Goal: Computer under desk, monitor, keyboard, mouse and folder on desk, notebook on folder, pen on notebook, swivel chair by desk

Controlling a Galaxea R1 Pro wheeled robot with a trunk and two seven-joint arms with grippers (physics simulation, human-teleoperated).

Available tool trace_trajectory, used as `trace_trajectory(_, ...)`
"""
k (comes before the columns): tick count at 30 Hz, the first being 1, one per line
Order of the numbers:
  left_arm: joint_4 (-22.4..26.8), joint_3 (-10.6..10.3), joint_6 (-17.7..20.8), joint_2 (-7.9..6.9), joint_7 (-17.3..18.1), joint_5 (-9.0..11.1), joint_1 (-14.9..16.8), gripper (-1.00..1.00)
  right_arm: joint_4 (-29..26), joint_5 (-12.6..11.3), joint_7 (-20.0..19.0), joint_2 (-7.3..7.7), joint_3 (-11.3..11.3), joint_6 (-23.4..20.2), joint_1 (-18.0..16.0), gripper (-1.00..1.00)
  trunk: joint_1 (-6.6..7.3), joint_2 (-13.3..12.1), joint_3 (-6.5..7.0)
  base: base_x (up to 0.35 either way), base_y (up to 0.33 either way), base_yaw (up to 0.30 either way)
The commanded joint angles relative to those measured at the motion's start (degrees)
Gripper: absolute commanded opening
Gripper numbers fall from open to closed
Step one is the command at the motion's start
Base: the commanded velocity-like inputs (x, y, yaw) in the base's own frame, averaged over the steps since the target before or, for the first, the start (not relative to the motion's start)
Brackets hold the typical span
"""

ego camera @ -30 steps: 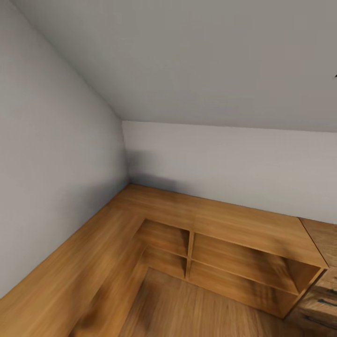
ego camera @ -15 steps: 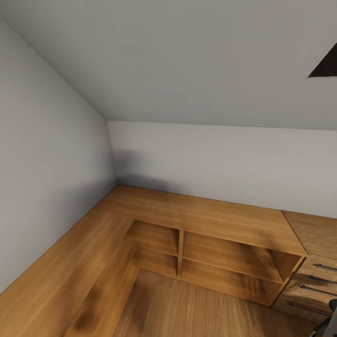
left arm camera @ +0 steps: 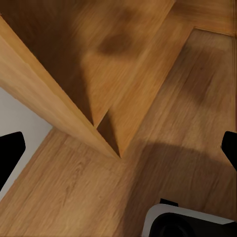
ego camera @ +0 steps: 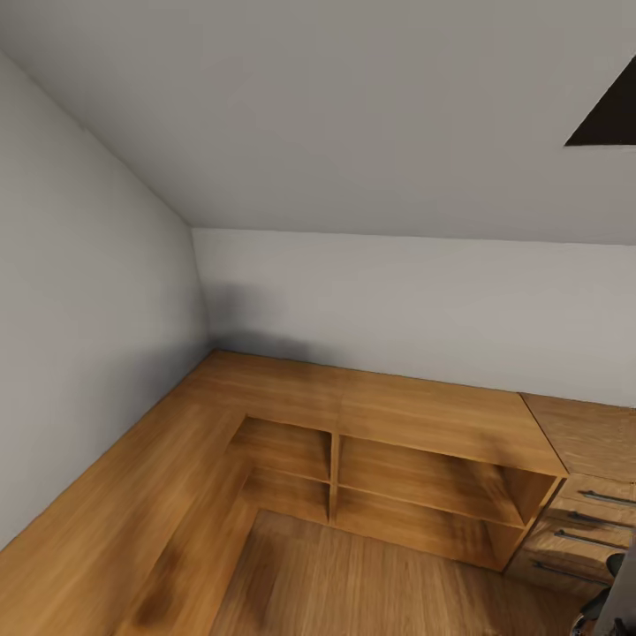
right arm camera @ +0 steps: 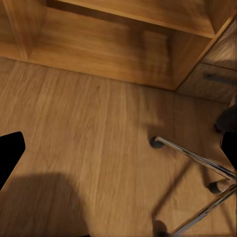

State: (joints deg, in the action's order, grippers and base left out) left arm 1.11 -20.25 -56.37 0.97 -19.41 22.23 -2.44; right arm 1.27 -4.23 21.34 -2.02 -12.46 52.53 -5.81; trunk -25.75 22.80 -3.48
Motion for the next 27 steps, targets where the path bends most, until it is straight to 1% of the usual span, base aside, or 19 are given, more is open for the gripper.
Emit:
trace_trajectory(1,0.1,-0.5,0.0,-0.01,-0.4,0.3,0.0,1.00,0.1,-0.4,0.1,0.00,-0.5,0.3,-0.1,1.00,-0.04,0.1,-0.11,0.000,0.000,-0.243)
trace_trajectory(6,0.1,-0.6,0.0,-0.01,-0.3,0.3,0.0,1.00,0.1,-0.4,0.1,0.03,-0.5,0.3,-0.1,1.00,-0.04,0.1,-0.11,0.008,0.000,-0.259)
trace_trajectory(9,0.1,-0.6,0.0,-0.01,-0.3,0.3,0.0,1.00,0.1,-0.4,0.1,0.01,-0.5,0.4,-0.1,1.00,-0.04,0.1,-0.11,0.164,0.000,-0.267)
trace_trajectory(27,0.1,-0.7,0.2,-0.01,-0.3,0.3,0.0,1.00,0.1,-0.5,0.1,-0.01,-0.5,0.4,-0.1,1.00,-0.04,0.1,-0.31,0.317,0.002,-0.274)
